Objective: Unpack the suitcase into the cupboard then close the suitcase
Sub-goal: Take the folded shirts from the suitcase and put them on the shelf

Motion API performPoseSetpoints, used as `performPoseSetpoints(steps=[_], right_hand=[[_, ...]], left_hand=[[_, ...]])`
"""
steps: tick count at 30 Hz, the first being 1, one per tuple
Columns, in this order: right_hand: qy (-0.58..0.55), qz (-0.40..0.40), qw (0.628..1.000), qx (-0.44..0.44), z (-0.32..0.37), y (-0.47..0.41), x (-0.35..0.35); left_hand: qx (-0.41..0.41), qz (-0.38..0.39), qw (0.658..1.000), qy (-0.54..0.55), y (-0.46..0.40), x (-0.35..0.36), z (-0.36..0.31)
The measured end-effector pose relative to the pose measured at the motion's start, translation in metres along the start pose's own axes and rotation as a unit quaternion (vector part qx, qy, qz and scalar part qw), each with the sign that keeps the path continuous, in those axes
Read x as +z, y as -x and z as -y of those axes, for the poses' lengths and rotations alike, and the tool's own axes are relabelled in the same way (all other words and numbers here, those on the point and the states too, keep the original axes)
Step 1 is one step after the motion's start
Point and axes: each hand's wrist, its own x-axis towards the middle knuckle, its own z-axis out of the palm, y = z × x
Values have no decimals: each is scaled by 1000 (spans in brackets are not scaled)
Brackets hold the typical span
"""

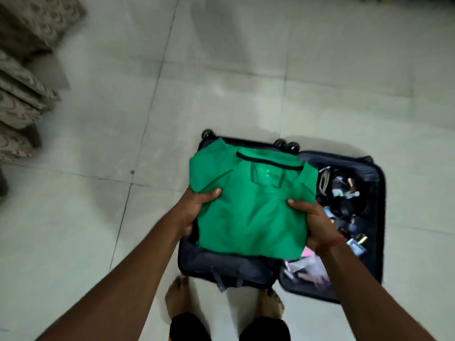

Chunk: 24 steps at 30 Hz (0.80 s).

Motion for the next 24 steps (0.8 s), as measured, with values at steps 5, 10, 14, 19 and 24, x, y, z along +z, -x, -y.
performPoseSetpoints(steps=[5, 10, 14, 19, 24], right_hand=[[5, 28, 999, -42, 97, 146, 37], [-3, 21, 991, -132, 180, 305, 70], [-31, 25, 976, -215, 221, 425, 82], [-83, 3, 947, -309, 231, 543, 72], [-156, -67, 918, -358, 196, 635, 29]], left_hand=[[60, 35, 997, -23, 134, 81, -99], [99, 114, 987, -63, 258, 164, -190], [128, 171, 971, -110, 344, 229, -242], [133, 247, 949, -141, 425, 303, -275], [100, 325, 922, -185, 484, 373, -251]])
